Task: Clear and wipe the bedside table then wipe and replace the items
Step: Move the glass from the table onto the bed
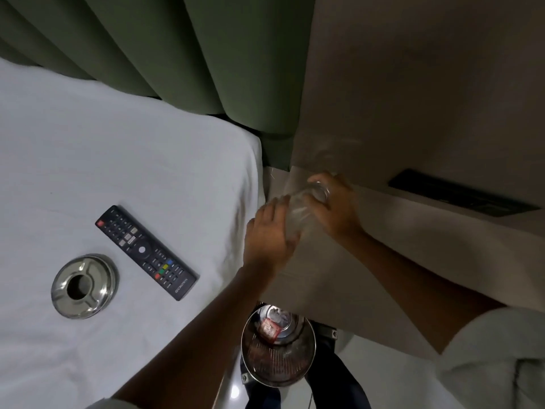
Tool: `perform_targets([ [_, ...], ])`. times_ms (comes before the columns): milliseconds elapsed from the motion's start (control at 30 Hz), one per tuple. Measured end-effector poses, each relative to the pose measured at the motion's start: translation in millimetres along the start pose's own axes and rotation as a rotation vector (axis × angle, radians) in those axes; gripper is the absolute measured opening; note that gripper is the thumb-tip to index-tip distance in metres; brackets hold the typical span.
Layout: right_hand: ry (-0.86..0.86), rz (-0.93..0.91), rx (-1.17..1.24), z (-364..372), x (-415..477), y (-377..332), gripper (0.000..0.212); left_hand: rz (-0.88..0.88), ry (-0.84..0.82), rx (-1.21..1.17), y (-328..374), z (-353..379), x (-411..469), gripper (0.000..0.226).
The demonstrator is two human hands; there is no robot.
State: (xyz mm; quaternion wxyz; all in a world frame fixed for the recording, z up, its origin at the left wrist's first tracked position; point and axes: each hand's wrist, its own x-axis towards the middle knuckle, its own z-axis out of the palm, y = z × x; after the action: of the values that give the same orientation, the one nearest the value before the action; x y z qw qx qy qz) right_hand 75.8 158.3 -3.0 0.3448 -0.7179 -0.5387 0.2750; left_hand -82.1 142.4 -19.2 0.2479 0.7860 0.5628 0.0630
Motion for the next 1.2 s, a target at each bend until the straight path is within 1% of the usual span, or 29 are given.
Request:
perform_targets([
  [67,0.055,-0.037,0.128,-8,2,-29,0.03,0.006,0.137,0.002,1,-20,-2,0.068],
  [133,0.101,-0.017,0.242,-9,6,-53,0.03,0.036,0.283,-0.003,-3,-44,1,0.064],
  [200,0.093,-0.006,0.35,3,10,-74,0.028,0.074,0.363,0.049,-16,-73,6,0.063],
  [233,0.066,0.002,0.397,14,12,-83,0.029,0.085,0.364,0.083,-27,-88,9,0.063],
  [333,-0.027,0.042,0.5,55,11,-111,0.031,0.06,0.263,0.153,-72,-131,12,0.067],
  [400,-0.089,0.042,0.439,85,2,-128,0.032,0.027,0.212,0.197,-103,-152,3,0.068],
  [467,-0.156,-0.01,0.363,110,-8,-137,0.036,-0.017,0.192,0.204,-126,-163,-9,0.064],
  [567,-0.228,-0.107,0.196,130,-26,-137,0.04,0.019,0.176,0.223,-143,-165,-21,0.061],
  [633,-0.208,-0.159,0.053,133,-33,-136,0.043,0.041,0.182,0.244,-144,-164,-27,0.062],
  [700,-0.191,-0.203,-0.033,129,-37,-137,0.048,0.044,0.203,0.264,-141,-163,-32,0.063],
  [833,-0.225,-0.199,-0.097,123,-42,-140,0.068,0.071,0.216,0.327,-139,-164,-35,0.071],
  [967,-0.223,-0.164,-0.132,116,-50,-140,0.072,0.085,0.13,0.357,-141,-165,-40,0.07],
  [1033,-0.201,-0.145,-0.135,110,-57,-136,0.069,0.061,0.102,0.35,-142,-163,-45,0.068],
  [1100,-0.129,-0.132,-0.145,100,-63,-128,0.063,0.045,0.1,0.349,-140,-160,-50,0.068],
  [1200,0.005,-0.109,-0.177,78,-75,-109,0.057,0.084,0.158,0.399,-129,-152,-54,0.067],
])
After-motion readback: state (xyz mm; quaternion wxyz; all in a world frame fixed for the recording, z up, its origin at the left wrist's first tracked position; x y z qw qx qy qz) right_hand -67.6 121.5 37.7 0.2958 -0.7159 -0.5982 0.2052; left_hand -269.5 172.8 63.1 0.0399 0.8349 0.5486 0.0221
